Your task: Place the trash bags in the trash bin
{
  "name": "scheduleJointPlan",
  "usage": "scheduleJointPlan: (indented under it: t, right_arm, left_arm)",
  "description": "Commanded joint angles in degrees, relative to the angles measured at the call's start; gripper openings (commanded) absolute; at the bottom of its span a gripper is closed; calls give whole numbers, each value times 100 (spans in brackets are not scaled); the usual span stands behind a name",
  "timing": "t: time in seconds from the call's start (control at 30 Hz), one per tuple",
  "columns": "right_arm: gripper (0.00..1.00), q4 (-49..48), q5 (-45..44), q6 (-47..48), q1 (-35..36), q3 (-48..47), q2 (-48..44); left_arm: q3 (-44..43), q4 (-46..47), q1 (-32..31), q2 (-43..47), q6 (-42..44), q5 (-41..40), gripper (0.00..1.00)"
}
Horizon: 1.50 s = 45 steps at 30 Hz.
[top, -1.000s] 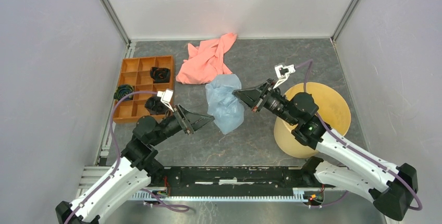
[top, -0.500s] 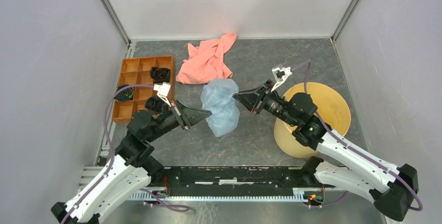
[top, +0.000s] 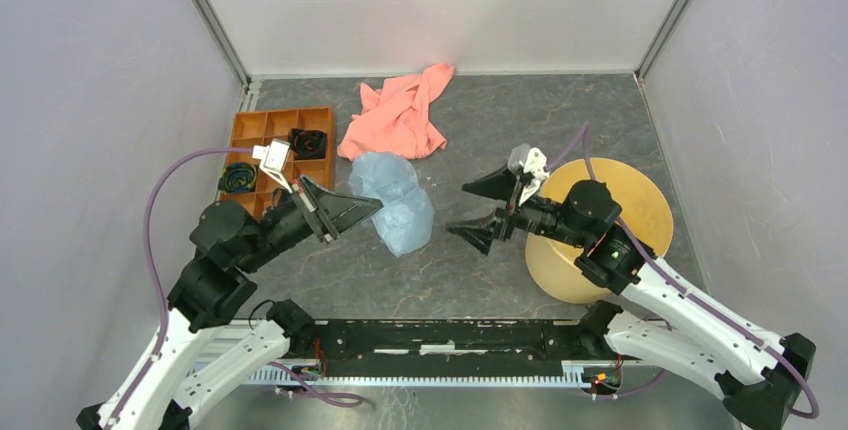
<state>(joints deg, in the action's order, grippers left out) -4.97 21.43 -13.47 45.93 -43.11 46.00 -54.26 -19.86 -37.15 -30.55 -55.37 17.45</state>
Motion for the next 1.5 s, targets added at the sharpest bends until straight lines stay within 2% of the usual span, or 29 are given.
scheduleJointPlan:
  t: [0.0,0.07,0.23,0.33,0.43,0.63,0.7,0.87,0.9,1.1,1.2,1.3,1.4,1.47]
  right_arm:
    - [98,-949,1253,-203,120,449,-160]
    - [98,-1065,1017,-153,440,522,-106]
    - [97,-740,-1026,86,1738,310,386]
    - [96,-377,-2483,180,2264,34,624]
    - [98,386,-3847,697,2759,-430,882]
    - [98,937,-5248,1301,3402,-799,1088]
    - [98,750,-5179,1617,3408,-740,1024]
    - [98,-214,-3707,2185,3422,-789,1319]
    - [98,-379,-3638,2223,3416,-839,1462]
    - [98,-732,-4392,2283,3283,-1358,2376]
    - [94,-965,-4937,2202,3147,-1340,2475]
    - [90,-1532,-4439,1940,2773,-906,2178]
    - [83,-1606,-3927,1665,2383,-793,2175]
    - [86,-1781,-3609,1673,2307,-656,2185]
  left_arm:
    - [278,15,-12,-110,-1041,-434,2]
    - [528,266,-12,-106,-1583,-577,2]
    - [963,450,-12,23,-2451,-1275,2]
    - [1003,190,-12,4,-2596,-1455,2]
    - [705,-567,-14,-126,-2580,-1724,2]
    - [519,-1206,-12,-99,-2540,-2319,2]
    - [506,-1347,-12,-80,-2521,-2447,2]
    - [389,-1486,-12,-261,-2434,-2570,2]
    - [311,-1523,-12,-346,-2383,-2561,2]
    - [8,-1854,-12,-723,-2148,-2465,2]
    - [-81,-1849,-12,-785,-1894,-2449,2]
    - [-262,-2108,-14,-910,-1632,-2484,2]
    - [-262,-2119,-12,-985,-1588,-2330,2]
    - [-254,-2114,-13,-1010,-1590,-2292,2]
